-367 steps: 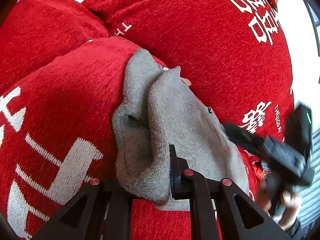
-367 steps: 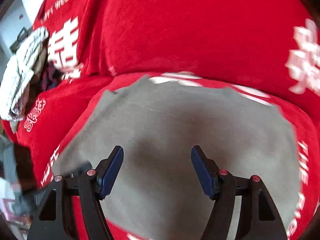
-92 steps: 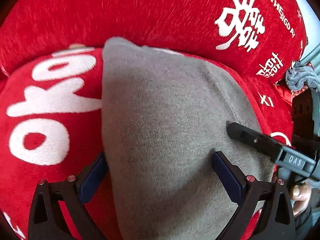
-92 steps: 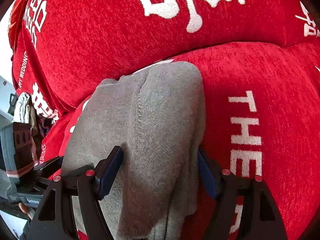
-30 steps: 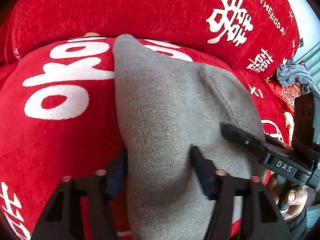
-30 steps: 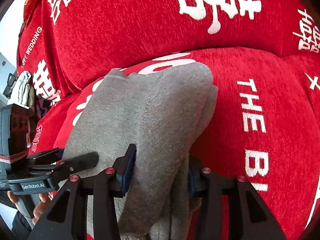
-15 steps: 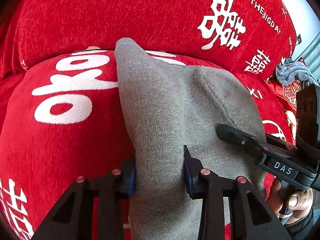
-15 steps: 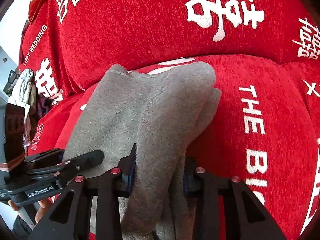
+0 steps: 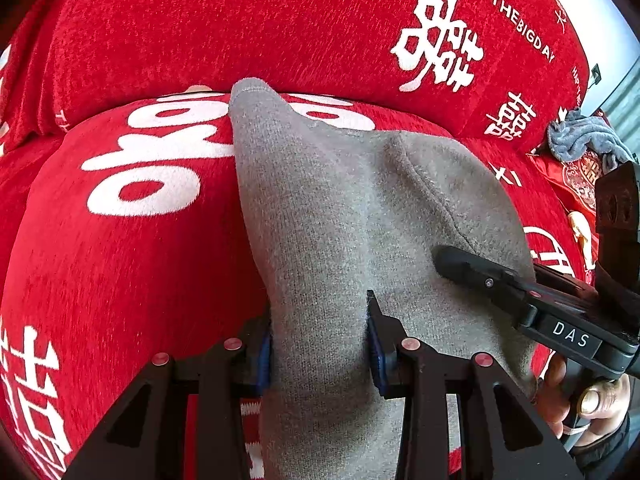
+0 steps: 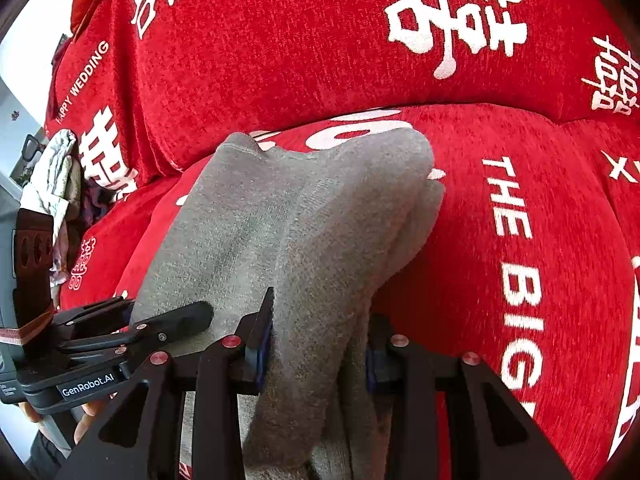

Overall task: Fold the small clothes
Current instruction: 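Hold the grey sweater edge with both grippers and fold it over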

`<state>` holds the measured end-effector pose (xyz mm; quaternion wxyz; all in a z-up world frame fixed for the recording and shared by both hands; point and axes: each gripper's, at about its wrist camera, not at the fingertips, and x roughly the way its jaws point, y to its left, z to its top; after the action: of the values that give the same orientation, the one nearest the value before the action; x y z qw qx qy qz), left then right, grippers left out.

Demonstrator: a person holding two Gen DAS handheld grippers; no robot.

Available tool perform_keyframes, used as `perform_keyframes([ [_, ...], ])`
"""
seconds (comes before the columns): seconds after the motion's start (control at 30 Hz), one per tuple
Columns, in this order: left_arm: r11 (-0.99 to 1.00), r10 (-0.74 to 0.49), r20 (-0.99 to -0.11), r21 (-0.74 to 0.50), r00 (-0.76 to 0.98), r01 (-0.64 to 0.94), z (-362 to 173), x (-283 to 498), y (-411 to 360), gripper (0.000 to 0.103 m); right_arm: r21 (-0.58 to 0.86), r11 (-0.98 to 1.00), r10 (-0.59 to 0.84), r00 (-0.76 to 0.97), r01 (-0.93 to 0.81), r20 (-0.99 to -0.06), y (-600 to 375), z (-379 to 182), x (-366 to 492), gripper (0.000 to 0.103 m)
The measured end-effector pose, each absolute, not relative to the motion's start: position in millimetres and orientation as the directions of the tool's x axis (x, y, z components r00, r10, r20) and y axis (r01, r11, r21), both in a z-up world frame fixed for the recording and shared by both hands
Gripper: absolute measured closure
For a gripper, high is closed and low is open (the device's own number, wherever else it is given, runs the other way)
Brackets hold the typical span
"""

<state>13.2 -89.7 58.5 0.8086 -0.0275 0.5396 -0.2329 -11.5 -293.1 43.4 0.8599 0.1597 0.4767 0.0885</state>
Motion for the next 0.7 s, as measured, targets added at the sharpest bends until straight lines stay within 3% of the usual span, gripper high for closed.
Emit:
perform_keyframes([
  [0.7, 0.899, -0.393, -0.858, -0.282, 0.33, 0.336, 61, -24, -71, 0.064, 0.358, 0.933, 0.321, 0.535, -0.037, -0.782, -276, 48, -42, 0.066],
])
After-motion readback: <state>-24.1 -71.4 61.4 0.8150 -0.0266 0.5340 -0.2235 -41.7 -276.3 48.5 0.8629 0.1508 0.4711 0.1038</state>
